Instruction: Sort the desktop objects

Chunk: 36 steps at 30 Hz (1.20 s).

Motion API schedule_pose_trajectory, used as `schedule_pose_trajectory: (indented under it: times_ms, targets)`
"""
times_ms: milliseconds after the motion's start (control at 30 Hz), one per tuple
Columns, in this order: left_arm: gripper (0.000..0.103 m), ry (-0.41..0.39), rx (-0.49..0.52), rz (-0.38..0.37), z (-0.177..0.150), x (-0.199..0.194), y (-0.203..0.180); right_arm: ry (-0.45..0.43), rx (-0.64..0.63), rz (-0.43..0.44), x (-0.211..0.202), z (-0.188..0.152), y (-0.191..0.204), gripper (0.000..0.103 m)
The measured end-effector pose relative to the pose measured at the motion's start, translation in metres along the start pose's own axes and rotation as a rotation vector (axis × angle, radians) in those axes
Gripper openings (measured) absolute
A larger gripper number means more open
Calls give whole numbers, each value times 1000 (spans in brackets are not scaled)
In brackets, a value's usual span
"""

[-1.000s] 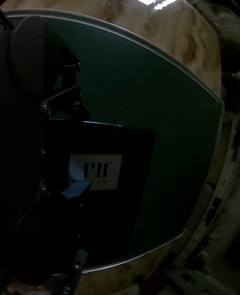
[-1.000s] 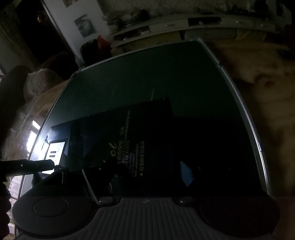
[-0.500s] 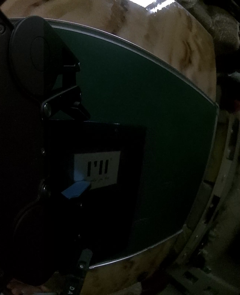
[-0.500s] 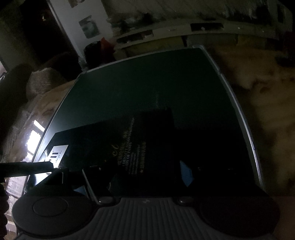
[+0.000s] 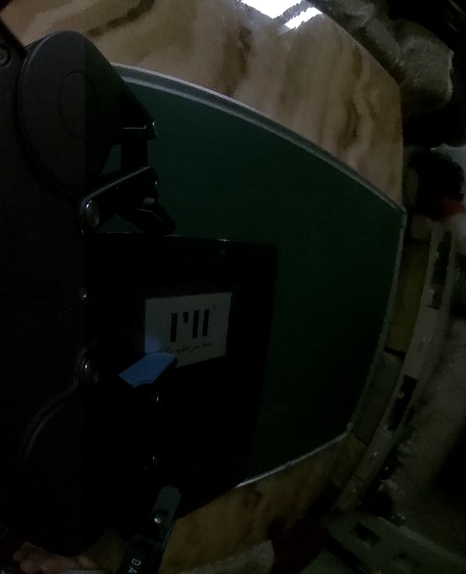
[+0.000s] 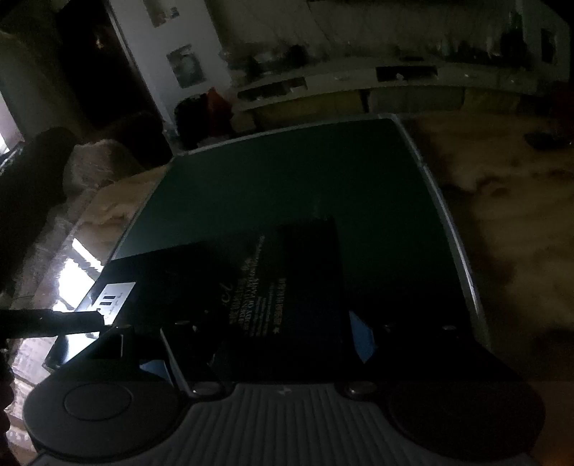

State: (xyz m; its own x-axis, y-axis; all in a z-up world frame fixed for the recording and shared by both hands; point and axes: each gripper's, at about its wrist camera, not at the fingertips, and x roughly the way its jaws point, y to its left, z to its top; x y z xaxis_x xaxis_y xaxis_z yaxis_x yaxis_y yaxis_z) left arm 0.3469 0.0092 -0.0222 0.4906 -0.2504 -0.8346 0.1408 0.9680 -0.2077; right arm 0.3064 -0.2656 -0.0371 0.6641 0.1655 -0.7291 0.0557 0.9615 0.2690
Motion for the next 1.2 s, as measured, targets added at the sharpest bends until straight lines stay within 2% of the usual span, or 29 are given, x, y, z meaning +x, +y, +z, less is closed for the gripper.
schedule_pose_trajectory:
  times_ms: [300, 533, 867, 1200]
  targets:
    - [72, -37, 13, 13, -38, -69, -8, -43, -15, 10, -67, -30, 14, 75]
    - [72, -36, 11, 25, -77, -103, -8, -52, -38, 13, -103, -65, 21, 75]
    - [73, 7, -6, 46, -122, -107, -3, -37, -58, -8, -113, -110, 26, 75]
    - [73, 38, 3, 48, -147, -100, 2, -7, -50, -1, -113, -134, 20, 75]
